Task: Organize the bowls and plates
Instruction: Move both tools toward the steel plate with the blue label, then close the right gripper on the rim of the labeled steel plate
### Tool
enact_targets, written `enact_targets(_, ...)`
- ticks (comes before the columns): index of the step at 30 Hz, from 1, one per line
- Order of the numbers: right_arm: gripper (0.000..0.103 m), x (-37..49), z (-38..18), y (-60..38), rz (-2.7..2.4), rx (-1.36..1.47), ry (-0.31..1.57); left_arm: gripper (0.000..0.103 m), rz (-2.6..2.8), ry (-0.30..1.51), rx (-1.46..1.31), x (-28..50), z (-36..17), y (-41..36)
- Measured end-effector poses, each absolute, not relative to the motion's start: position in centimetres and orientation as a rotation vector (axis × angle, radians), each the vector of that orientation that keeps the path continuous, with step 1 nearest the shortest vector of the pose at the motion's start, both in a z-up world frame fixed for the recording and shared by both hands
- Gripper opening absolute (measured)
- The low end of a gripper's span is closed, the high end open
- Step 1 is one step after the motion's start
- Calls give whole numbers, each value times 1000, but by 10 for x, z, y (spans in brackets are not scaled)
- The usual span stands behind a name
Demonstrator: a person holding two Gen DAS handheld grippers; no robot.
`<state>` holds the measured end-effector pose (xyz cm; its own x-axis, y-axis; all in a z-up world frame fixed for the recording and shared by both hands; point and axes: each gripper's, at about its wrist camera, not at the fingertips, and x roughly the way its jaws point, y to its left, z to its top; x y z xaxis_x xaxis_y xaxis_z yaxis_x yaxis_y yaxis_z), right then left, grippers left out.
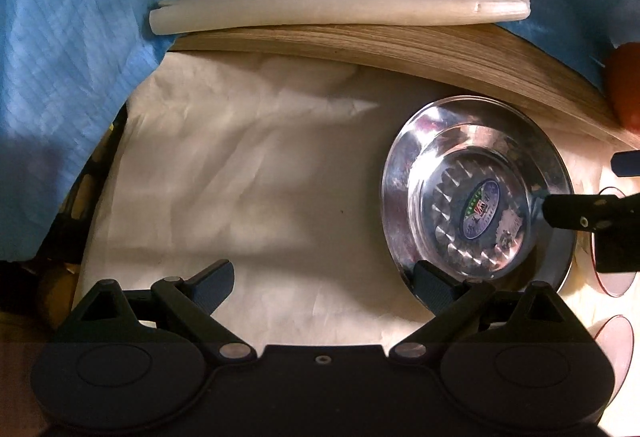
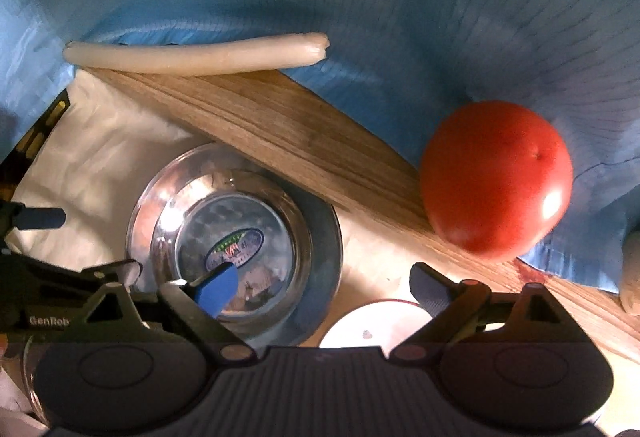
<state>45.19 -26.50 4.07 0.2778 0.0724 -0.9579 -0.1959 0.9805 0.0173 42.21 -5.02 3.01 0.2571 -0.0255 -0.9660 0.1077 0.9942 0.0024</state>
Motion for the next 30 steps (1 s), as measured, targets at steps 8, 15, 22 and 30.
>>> enact_targets(8,92,462,31,-262,154,-100,1288,97,-93,1307,64,427,29,-51)
enact_targets(15,80,466,20,-261,138,-80,1308,89,-113,1301,29,429,26,-53)
enact_targets(22,62,470,16,-258,134,-85,1323,76,-143,1298,-15,428,26,-55)
enact_targets(30,38,464,17,-248,142,-113,1322,59,-173,1296,-61,423,29,-56)
